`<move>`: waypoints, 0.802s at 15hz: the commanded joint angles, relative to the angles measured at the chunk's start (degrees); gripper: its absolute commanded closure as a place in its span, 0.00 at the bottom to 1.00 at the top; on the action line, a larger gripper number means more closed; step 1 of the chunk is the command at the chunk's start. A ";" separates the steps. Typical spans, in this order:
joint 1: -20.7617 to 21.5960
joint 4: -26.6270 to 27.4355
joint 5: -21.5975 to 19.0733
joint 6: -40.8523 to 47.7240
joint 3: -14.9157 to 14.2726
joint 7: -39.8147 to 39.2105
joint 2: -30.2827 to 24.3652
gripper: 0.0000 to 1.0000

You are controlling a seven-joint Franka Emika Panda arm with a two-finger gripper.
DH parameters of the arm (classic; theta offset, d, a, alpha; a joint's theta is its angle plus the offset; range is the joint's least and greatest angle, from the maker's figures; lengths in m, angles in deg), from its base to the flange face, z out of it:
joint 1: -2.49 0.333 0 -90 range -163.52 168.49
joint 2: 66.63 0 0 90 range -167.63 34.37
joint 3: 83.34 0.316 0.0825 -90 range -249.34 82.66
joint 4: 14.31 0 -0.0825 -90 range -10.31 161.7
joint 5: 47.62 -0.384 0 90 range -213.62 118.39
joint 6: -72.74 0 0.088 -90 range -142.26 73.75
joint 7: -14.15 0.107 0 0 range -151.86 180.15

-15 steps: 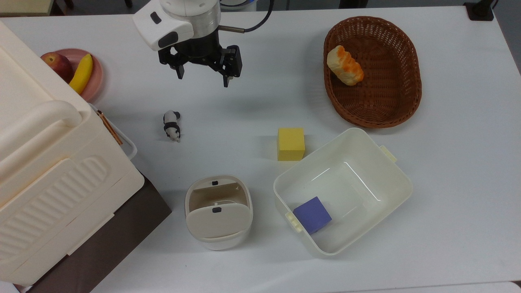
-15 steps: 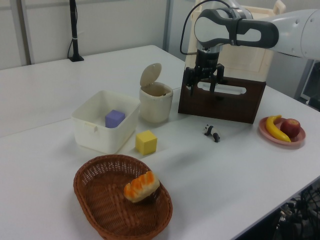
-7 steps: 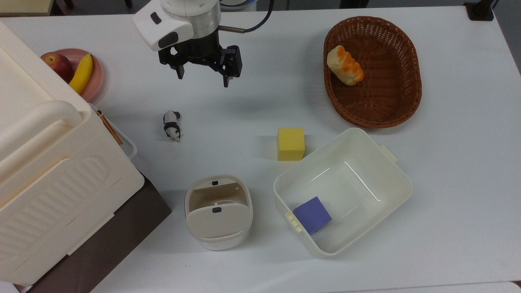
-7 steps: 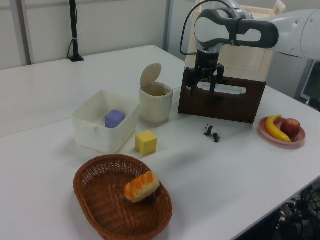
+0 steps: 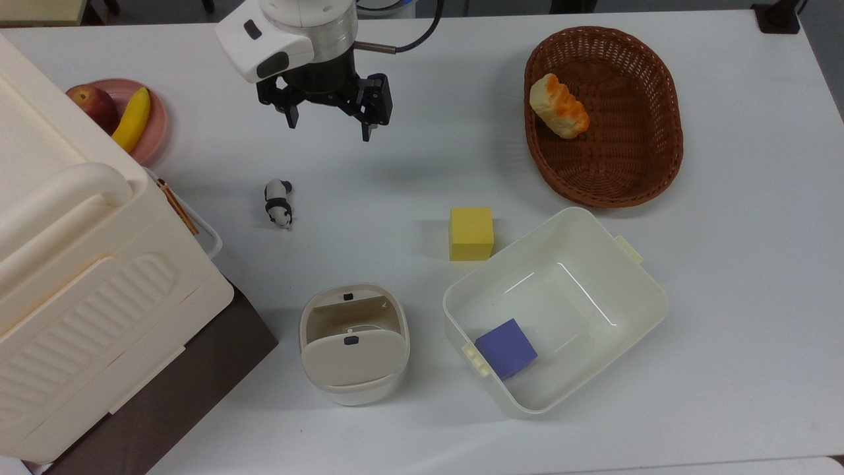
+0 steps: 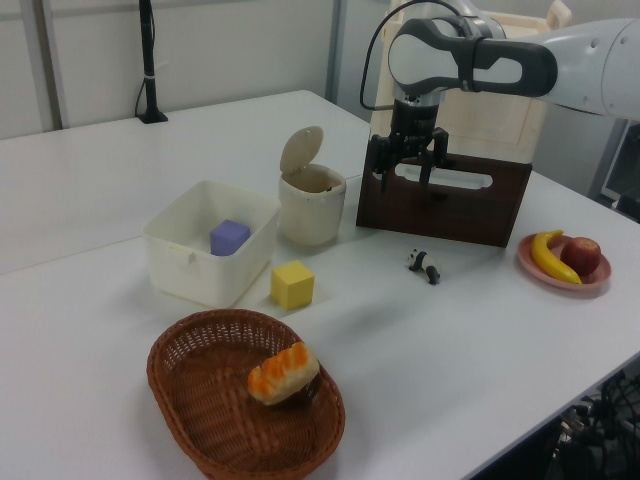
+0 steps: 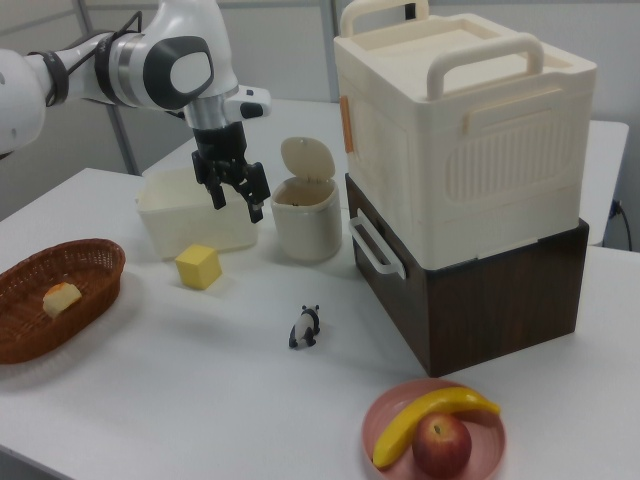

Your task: Close the trash can

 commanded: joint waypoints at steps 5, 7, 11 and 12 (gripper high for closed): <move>0.23 1.10 -0.55 -0.07 -0.29 -1.58 -1.01 0.00; 0.23 1.18 -0.64 -0.07 -0.38 -1.58 -0.84 0.00; 0.23 1.10 -0.55 -0.07 -0.38 -1.66 -0.31 0.00; 0.23 1.10 -0.55 -0.16 -0.29 -1.66 -0.22 0.00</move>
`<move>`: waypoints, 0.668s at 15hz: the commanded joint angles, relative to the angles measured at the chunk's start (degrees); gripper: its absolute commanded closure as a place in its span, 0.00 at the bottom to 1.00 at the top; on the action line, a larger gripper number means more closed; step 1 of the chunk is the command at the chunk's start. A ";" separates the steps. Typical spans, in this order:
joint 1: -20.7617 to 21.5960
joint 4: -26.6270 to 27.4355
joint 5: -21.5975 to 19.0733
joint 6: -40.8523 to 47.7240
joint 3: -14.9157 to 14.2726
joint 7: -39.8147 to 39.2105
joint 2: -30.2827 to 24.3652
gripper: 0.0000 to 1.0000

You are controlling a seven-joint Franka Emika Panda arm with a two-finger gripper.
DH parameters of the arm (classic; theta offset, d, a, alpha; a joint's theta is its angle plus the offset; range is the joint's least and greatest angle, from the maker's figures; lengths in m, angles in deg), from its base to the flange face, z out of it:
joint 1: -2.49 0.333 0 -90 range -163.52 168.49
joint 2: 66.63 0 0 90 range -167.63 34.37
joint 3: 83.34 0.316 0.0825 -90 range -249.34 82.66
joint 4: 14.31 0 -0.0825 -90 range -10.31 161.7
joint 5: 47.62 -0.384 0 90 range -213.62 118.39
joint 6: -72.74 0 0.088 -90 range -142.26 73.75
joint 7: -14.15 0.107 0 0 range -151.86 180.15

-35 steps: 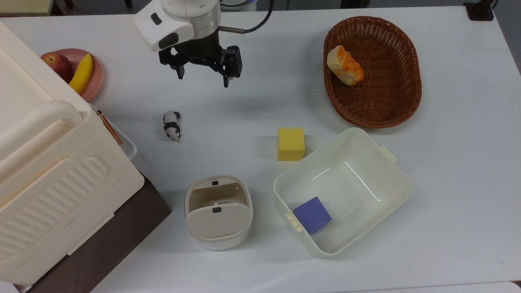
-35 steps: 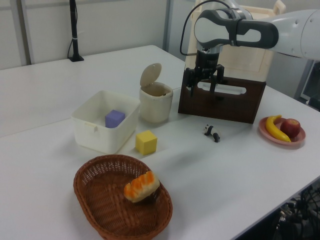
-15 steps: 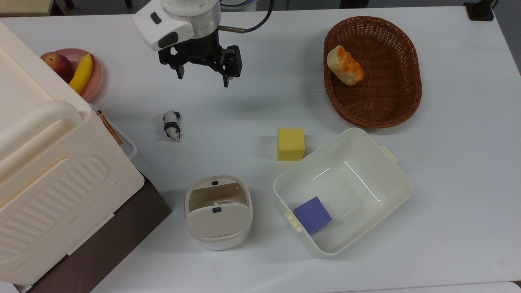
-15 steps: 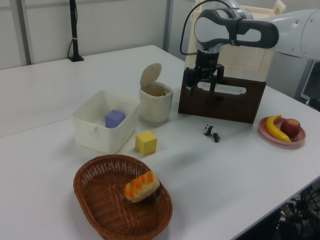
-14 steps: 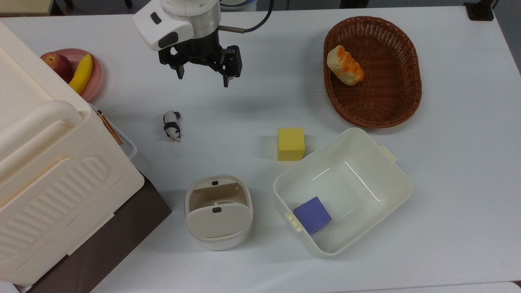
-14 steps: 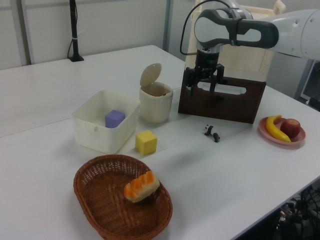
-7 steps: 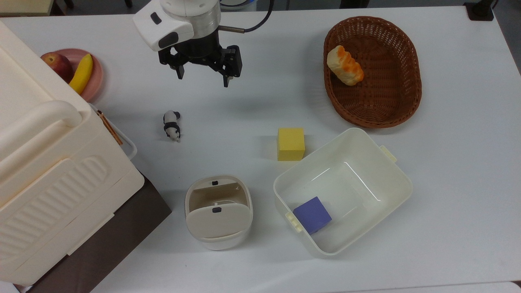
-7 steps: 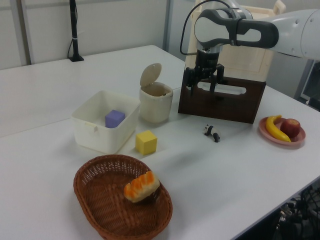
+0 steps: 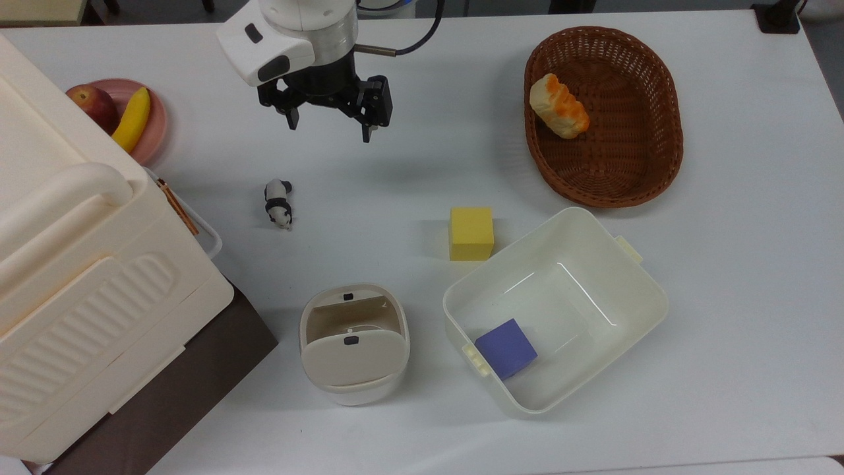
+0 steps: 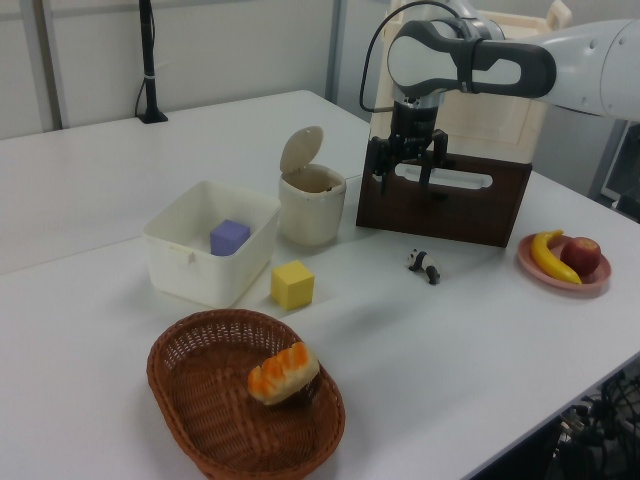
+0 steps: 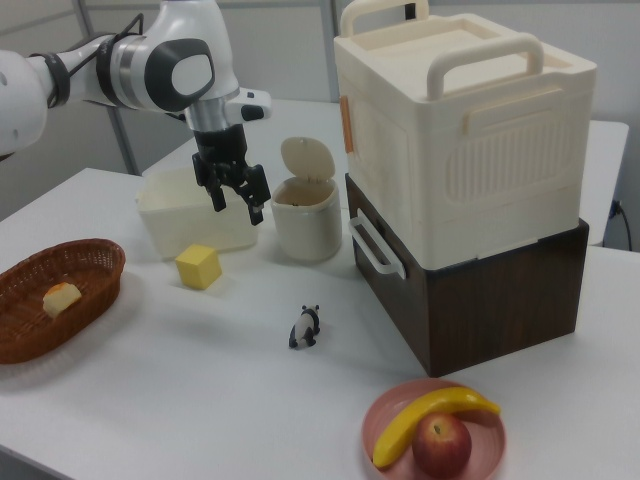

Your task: Close the trash can

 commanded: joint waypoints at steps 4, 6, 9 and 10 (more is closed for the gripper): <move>0.58 0.91 -0.12 -0.25 -0.29 -1.60 0.76 0.02; 0.58 0.91 -0.03 -0.42 -0.29 -1.69 0.76 0.07; 0.32 0.74 -0.55 -3.66 -0.20 -7.47 1.11 0.60; 0.23 0.47 -0.90 -5.94 -0.20 -8.71 2.16 0.84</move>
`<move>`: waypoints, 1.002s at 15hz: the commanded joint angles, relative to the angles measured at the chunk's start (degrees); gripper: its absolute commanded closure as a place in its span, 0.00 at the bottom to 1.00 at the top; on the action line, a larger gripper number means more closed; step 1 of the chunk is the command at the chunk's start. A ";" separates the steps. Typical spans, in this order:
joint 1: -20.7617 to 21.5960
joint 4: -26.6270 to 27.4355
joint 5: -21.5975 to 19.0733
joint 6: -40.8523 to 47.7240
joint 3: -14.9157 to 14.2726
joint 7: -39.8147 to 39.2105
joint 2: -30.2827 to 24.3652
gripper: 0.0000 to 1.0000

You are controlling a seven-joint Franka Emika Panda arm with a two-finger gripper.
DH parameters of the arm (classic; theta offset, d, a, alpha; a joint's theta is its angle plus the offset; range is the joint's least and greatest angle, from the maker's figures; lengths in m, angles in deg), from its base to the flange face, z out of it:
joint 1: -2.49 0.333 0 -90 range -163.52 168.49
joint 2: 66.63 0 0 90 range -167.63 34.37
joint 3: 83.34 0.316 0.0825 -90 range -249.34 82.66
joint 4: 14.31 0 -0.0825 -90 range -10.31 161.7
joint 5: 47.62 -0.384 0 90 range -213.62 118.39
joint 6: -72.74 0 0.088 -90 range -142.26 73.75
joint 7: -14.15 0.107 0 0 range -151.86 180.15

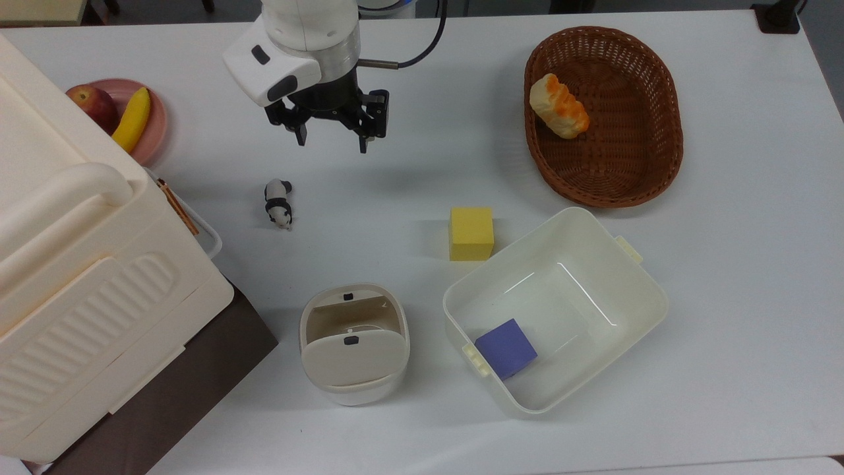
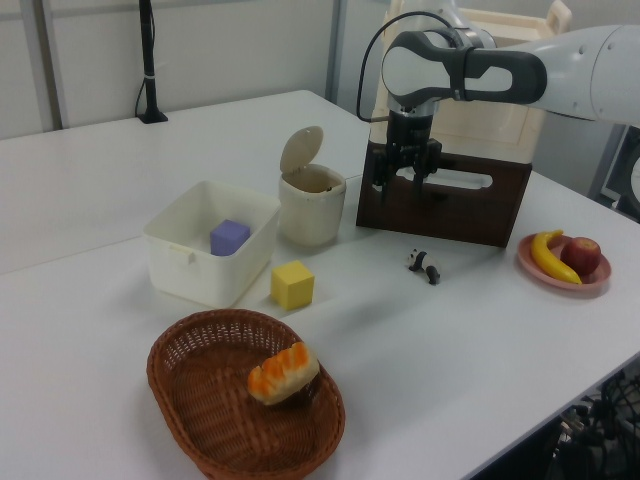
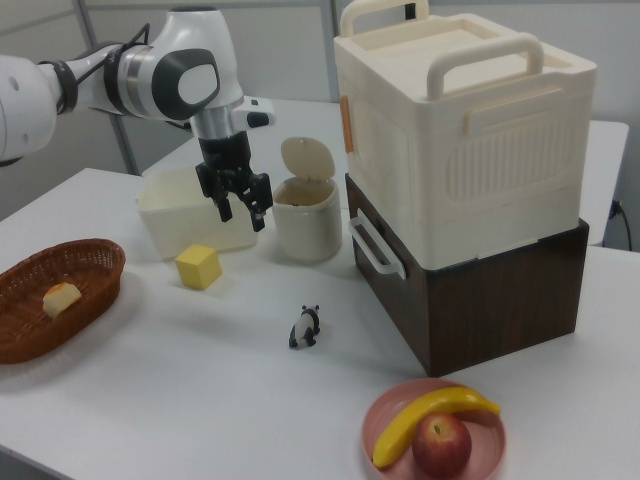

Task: Close the trash can
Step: 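Move the gripper over the cream trash can's raised flip lid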

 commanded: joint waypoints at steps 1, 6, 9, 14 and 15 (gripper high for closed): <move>0.16 0.40 -0.91 -6.82 -0.25 -4.44 1.26 0.96; -0.19 -2.40 -1.53 -20.01 -0.25 -4.18 3.54 1.00; 0.16 -5.21 -1.62 -29.23 0.02 -4.27 6.88 1.00; 0.69 -10.84 -1.44 -40.75 0.28 -4.27 11.01 1.00; 1.03 -11.20 -1.44 -43.64 0.37 -4.18 11.63 1.00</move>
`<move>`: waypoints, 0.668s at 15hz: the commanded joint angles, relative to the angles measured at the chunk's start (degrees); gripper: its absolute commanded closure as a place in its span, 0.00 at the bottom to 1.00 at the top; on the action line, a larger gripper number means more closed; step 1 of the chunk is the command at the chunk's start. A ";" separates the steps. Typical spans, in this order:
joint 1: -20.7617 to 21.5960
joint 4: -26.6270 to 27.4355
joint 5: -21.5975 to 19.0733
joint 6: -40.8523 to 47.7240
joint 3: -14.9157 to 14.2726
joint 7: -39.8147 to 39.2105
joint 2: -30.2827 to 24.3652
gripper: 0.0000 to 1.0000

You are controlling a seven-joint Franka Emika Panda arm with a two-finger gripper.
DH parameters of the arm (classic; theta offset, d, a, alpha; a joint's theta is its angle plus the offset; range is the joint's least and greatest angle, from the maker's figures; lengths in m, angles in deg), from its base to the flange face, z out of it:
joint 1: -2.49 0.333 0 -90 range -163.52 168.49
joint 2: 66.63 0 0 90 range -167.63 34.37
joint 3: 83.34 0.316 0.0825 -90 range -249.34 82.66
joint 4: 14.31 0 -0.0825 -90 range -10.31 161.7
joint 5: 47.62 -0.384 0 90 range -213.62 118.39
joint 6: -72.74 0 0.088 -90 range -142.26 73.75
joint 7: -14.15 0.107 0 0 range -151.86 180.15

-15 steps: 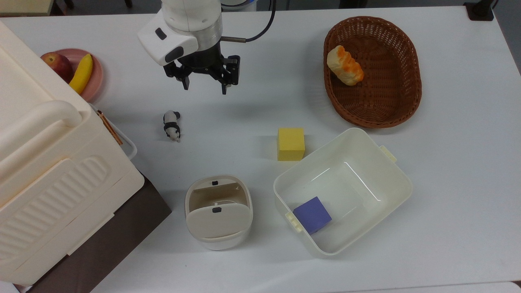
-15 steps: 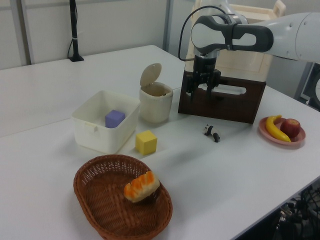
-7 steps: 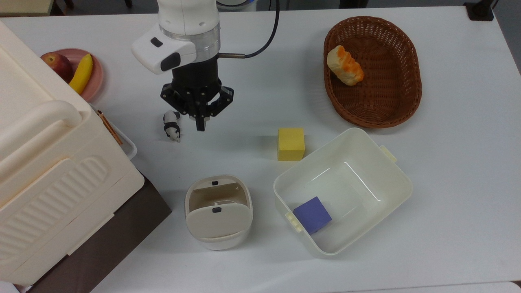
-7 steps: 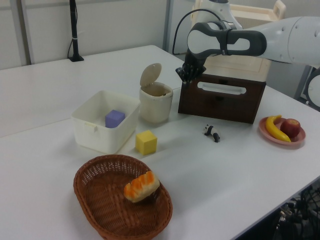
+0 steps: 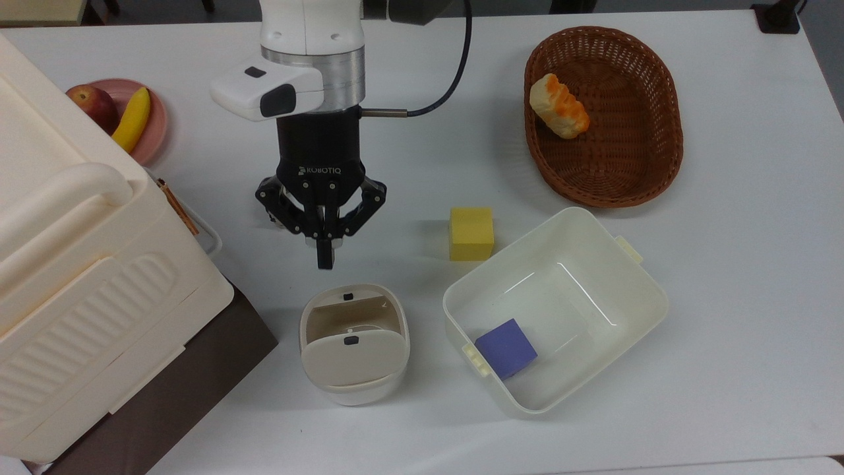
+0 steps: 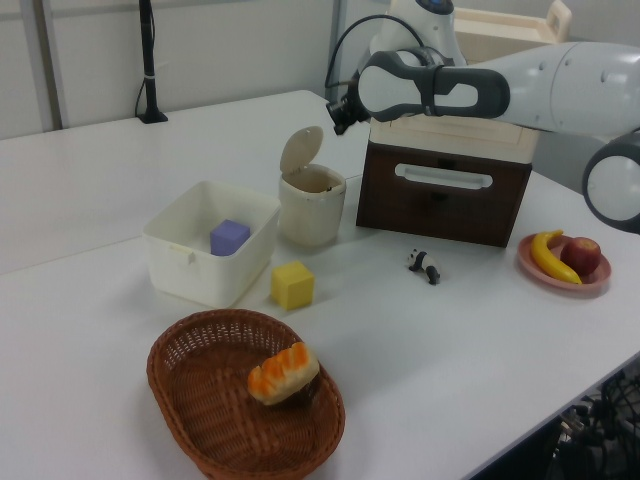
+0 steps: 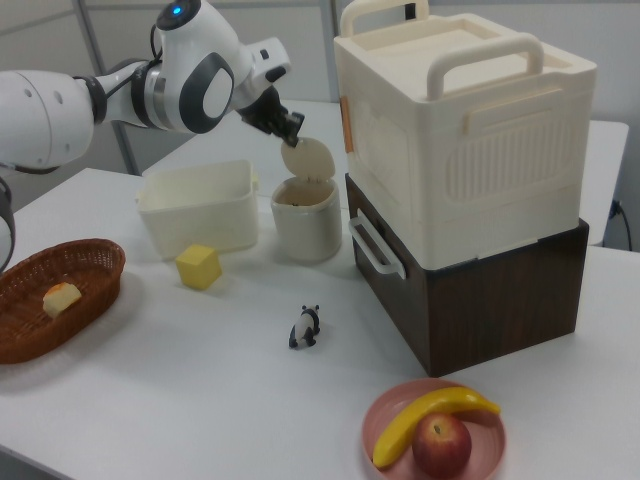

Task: Close the trash can
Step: 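Move the gripper over the cream trash can's raised flip lid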

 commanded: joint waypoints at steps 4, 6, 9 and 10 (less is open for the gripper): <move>1.64 -3.99 -1.26 -14.15 -0.10 -1.33 4.85 1.00; 1.64 -6.00 -1.26 -16.00 -0.10 -1.24 6.96 1.00; 1.55 -8.55 -1.17 -16.18 -0.10 -1.33 9.42 1.00; 1.55 -9.26 -1.17 -16.18 -0.10 -1.33 10.21 1.00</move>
